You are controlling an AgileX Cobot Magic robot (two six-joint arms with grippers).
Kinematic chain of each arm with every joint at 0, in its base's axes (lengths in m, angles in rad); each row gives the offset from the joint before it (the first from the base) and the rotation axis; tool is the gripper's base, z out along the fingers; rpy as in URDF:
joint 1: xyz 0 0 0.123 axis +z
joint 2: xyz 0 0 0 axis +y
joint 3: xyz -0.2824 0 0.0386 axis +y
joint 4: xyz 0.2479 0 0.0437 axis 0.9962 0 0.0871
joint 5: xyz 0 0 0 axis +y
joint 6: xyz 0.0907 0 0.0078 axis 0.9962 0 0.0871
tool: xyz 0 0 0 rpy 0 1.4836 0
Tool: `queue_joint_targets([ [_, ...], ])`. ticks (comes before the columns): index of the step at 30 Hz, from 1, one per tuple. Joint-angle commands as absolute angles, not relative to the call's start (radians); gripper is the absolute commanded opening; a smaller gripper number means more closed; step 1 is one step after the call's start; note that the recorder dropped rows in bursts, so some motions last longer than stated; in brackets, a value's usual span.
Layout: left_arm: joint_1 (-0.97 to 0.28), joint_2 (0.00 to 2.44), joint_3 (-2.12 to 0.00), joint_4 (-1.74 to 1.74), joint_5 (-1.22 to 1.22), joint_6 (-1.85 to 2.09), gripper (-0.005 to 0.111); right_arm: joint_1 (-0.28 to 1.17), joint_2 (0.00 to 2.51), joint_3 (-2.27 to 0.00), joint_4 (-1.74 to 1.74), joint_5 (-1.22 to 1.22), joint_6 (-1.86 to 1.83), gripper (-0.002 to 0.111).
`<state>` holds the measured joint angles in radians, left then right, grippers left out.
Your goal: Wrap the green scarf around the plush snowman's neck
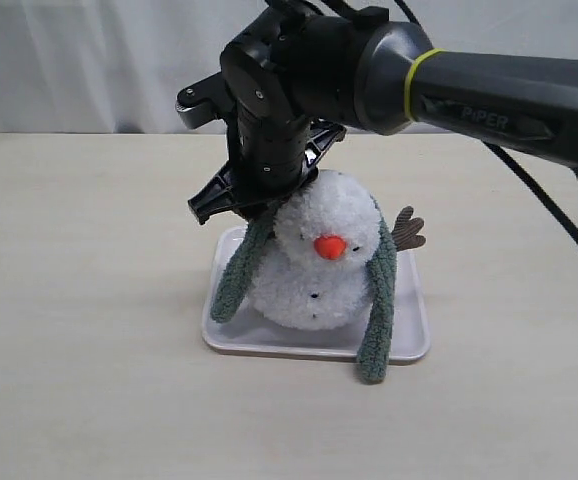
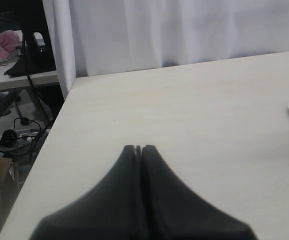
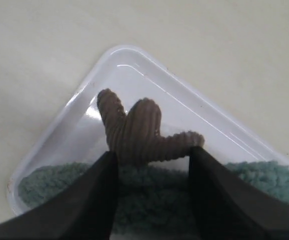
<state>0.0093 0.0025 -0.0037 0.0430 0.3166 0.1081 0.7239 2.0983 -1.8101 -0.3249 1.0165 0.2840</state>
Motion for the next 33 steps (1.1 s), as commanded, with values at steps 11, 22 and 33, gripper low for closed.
queue_joint_targets([
  [11, 0.004, 0.0, 0.0, 0.041, 0.309, 0.108, 0.0, 0.723, 2.132, -1.815, -0.216, 0.988, 0.275, 0.043],
  [22, 0.004, 0.0, 0.0, 0.041, 0.309, 0.108, 0.0, 0.723, 2.066, -1.871, -0.216, 1.108, 0.273, 0.043],
  [33, 0.004, 0.0, 0.0, 0.041, 0.309, 0.108, 0.0, 0.78, 2.039, -1.792, 0.472, 1.169, -0.268, 0.043],
])
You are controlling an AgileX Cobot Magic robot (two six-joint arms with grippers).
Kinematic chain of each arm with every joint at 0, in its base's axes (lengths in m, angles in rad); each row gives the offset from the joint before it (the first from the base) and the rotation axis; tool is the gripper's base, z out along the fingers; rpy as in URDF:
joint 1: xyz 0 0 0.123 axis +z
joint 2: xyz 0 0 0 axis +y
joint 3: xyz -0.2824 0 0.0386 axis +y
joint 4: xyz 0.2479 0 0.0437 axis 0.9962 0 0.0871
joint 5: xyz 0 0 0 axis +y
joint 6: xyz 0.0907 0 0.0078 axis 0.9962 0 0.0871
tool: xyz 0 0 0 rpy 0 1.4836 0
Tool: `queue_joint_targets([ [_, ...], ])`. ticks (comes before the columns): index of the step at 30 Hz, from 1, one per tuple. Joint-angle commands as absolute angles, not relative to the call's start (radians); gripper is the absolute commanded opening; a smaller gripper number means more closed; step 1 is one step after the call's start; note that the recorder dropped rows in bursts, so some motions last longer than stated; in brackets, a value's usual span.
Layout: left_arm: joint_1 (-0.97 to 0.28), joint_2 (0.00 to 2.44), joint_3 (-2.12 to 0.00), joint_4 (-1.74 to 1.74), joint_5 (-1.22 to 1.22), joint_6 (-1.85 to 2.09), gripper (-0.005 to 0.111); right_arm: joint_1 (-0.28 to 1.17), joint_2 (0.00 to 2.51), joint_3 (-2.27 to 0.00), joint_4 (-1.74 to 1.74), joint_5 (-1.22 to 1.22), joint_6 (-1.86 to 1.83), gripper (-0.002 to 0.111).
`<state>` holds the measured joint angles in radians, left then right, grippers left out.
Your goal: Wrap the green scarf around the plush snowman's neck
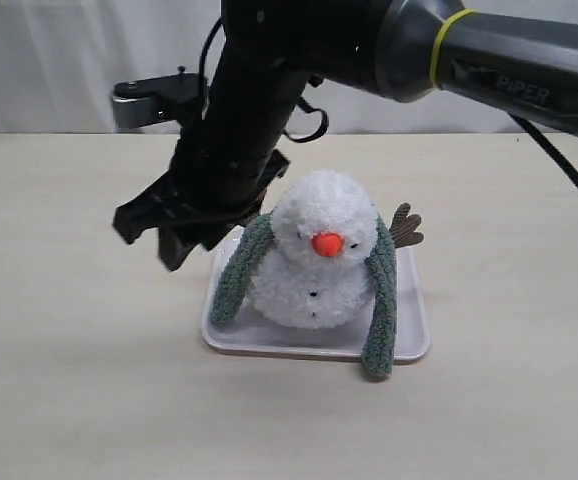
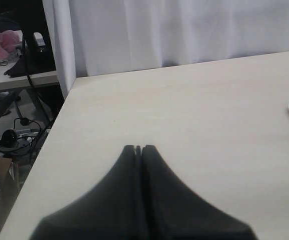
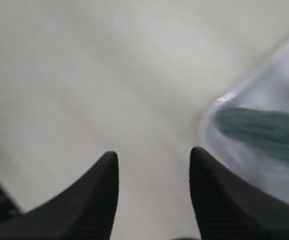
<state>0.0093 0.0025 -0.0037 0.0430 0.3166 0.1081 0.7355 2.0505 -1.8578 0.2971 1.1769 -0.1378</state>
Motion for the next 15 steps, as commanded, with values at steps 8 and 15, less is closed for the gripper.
queue_joint_targets([
  [8, 0.004, 0.0, 0.0, 0.041, 0.309, 0.108, 0.0, 0.949, 2.035, -1.437, -0.289, 0.683, 0.457, 0.043],
  [15, 0.004, 0.0, 0.0, 0.041, 0.309, 0.108, 0.0, 0.978, 2.027, -1.308, -0.828, 0.607, 1.073, 0.052],
])
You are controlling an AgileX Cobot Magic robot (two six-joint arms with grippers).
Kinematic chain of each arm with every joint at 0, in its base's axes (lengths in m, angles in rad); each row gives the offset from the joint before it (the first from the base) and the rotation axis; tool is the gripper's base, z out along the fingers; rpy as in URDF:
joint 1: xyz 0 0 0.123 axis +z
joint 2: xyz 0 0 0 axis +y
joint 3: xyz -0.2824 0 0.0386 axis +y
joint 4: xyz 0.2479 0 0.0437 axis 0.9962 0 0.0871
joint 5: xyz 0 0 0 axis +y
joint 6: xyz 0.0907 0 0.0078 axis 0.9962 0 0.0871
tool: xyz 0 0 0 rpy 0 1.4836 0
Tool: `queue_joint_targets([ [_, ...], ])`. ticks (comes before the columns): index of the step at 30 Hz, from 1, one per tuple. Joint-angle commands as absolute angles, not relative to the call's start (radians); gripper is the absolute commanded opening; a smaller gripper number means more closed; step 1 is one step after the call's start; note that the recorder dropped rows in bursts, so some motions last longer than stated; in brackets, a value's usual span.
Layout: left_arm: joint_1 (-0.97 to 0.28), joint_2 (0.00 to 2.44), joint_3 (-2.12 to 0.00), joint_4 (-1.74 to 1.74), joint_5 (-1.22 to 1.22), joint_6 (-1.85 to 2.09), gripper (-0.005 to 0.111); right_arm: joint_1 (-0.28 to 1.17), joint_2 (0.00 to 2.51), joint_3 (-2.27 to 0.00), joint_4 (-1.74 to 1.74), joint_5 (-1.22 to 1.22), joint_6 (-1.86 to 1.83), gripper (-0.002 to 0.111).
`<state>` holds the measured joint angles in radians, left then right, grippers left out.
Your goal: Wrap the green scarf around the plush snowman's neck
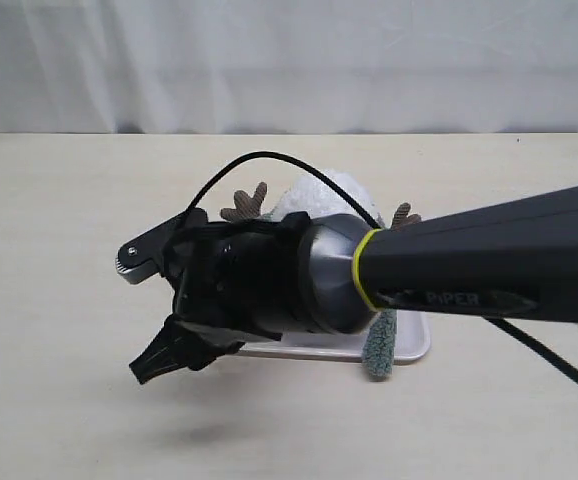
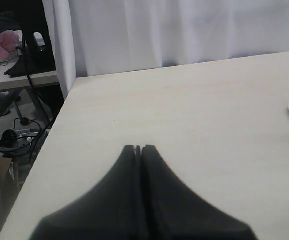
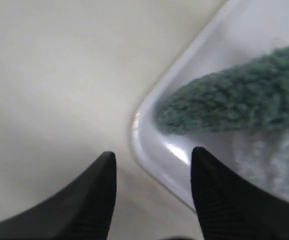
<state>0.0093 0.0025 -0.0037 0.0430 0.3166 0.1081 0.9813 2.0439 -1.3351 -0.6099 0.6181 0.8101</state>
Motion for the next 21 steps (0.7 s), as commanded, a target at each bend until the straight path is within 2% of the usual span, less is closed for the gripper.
queue_joint_targets([
  [1, 0.004, 0.0, 0.0, 0.041, 0.309, 0.108, 0.0, 0.974, 2.027, -1.308, -0.83, 0.602, 1.087, 0.057],
  [4, 0.004, 0.0, 0.0, 0.041, 0.309, 0.108, 0.0, 0.974, 2.027, -1.308, -0.83, 0.521, 1.114, 0.064],
  [9, 0.004, 0.0, 0.0, 0.041, 0.309, 0.108, 0.0, 0.965, 2.027, -1.31, -0.826, 0.502, 1.163, 0.064],
  [14, 0.004, 0.0, 0.0, 0.041, 0.309, 0.108, 0.0, 0.944, 2.029, -1.31, -0.819, 0.595, 1.166, 0.064],
  [21, 0.004, 0.0, 0.0, 0.041, 0.309, 0.108, 0.0, 0.939, 2.035, -1.31, -0.773, 0.526, 1.166, 0.064],
])
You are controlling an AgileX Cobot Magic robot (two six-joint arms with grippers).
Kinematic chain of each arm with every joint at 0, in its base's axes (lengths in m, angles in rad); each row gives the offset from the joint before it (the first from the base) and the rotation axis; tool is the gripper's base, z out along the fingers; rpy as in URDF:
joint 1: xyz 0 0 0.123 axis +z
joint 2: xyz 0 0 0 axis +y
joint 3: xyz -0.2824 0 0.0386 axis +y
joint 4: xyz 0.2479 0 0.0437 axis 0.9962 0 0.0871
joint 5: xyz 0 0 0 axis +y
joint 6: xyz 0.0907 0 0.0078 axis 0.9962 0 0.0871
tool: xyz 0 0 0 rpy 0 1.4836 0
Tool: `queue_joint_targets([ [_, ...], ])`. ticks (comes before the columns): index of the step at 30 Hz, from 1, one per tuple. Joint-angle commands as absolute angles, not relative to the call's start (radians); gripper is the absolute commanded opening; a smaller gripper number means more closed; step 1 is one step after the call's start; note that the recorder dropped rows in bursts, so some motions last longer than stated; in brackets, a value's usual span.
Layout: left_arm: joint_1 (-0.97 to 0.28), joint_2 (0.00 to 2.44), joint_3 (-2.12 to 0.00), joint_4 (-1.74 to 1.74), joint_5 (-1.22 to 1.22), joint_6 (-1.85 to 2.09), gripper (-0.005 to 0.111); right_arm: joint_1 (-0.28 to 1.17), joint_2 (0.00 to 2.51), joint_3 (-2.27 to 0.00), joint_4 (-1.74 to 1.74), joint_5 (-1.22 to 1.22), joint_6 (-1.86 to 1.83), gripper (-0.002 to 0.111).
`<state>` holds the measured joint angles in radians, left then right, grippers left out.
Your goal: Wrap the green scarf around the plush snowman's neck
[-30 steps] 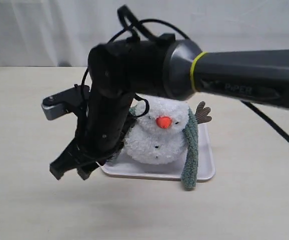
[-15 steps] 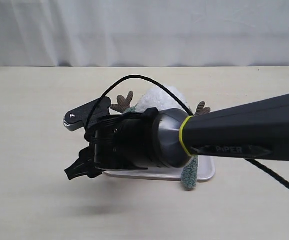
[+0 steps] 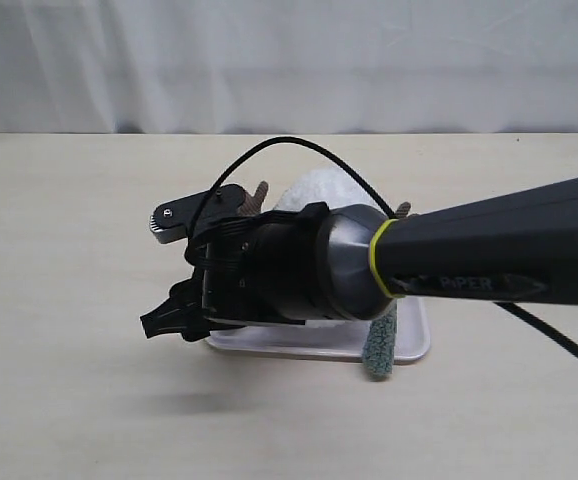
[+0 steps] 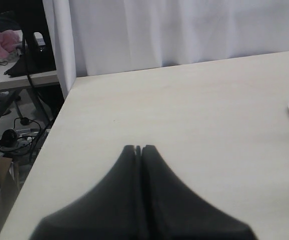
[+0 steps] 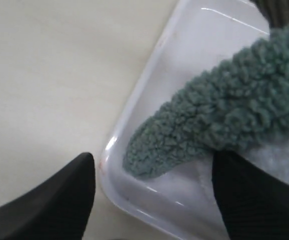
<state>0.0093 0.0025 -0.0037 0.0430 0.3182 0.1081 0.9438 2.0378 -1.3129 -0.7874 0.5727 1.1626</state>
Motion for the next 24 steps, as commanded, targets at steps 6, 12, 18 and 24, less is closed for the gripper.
queue_joint_targets([
  [6, 0.004, 0.0, 0.0, 0.041, 0.309, 0.108, 0.0, 0.939, 2.1, -1.31, -0.775, 0.467, 1.166, 0.064],
  [12, 0.004, 0.0, 0.0, 0.041, 0.309, 0.108, 0.0, 0.93, 2.131, -1.311, -0.779, 0.423, 1.166, 0.064],
  [18, 0.004, 0.0, 0.0, 0.041, 0.309, 0.108, 0.0, 0.893, 2.131, -1.311, -0.792, 0.434, 1.184, 0.063],
  [24, 0.004, 0.0, 0.0, 0.041, 0.309, 0.108, 0.0, 0.886, 2.131, -1.311, -0.801, 0.431, 1.188, 0.054],
])
